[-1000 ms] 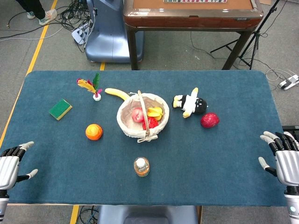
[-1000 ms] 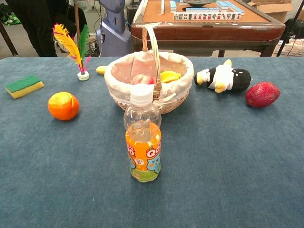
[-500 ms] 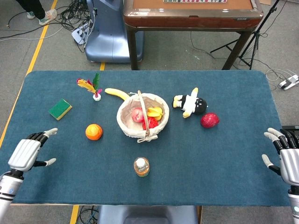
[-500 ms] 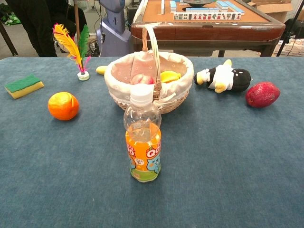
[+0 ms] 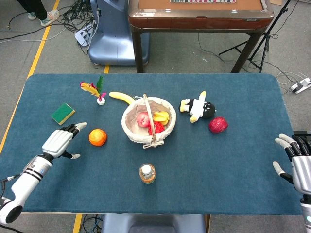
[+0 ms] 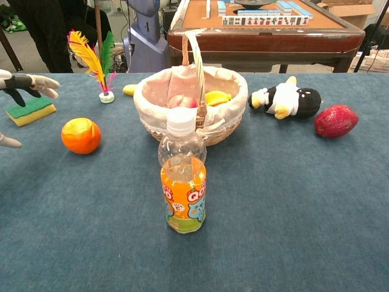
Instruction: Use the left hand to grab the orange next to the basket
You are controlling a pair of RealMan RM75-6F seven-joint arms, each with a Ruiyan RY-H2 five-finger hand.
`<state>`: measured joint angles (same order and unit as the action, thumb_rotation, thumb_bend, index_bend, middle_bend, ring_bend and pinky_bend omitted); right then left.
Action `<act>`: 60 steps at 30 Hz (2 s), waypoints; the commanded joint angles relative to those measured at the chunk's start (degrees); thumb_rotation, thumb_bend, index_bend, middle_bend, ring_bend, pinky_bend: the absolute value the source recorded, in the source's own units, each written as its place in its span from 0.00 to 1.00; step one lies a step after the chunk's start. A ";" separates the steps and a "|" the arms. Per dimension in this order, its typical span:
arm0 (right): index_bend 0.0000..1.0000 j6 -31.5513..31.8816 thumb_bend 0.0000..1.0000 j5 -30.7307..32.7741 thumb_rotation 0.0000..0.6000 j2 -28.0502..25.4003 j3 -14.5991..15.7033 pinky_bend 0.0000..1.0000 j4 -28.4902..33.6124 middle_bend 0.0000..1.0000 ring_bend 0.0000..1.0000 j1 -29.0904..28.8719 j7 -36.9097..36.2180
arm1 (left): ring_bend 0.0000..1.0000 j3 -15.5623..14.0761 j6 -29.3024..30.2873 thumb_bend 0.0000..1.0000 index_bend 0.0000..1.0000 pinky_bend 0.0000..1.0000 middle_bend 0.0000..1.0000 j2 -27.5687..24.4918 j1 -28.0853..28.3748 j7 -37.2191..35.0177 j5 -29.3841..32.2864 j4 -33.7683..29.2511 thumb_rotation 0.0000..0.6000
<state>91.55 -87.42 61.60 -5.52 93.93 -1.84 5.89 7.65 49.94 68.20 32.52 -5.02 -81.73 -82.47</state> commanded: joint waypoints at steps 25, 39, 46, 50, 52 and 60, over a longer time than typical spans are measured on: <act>0.26 0.16 0.22 0.74 1.00 0.19 0.15 0.19 -1.81 0.23 0.15 0.85 -2.93 | 0.33 1.81 -7.09 0.12 0.28 0.37 0.27 14.83 9.23 9.26 12.26 14.84 1.00; 0.26 -0.45 0.22 1.30 1.00 0.49 0.11 0.19 -3.01 0.23 0.15 0.95 -4.50 | 0.55 1.46 1.31 0.12 0.49 0.54 0.55 16.75 7.46 4.13 7.60 17.38 1.00; 0.26 -1.41 0.22 1.49 1.00 0.93 0.13 0.19 -3.69 0.23 0.15 0.55 -4.98 | 0.55 3.72 6.62 0.12 0.49 0.54 0.55 12.32 5.85 -0.07 6.72 11.88 1.00; 0.26 -1.70 0.22 1.36 1.00 1.10 0.10 0.19 -3.84 0.23 0.15 0.29 -5.03 | 0.54 6.01 8.09 0.12 0.48 0.54 0.55 10.19 5.67 -3.72 7.43 7.48 1.00; 0.26 -1.82 0.22 1.34 1.00 1.16 0.11 0.19 -3.92 0.23 0.15 0.22 -5.06 | 0.54 7.10 8.39 0.12 0.48 0.54 0.55 9.48 5.85 -5.40 7.77 5.62 1.00; 0.26 -2.17 0.22 1.67 1.00 1.56 0.23 0.19 -4.59 0.23 0.15 0.28 -5.74 | 0.54 9.50 7.53 0.12 0.47 0.54 0.55 9.68 8.06 -7.36 8.94 1.60 1.00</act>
<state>89.39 -85.75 63.14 -5.29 89.35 -1.57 0.16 16.95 57.80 77.71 40.25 -12.30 -73.03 -80.56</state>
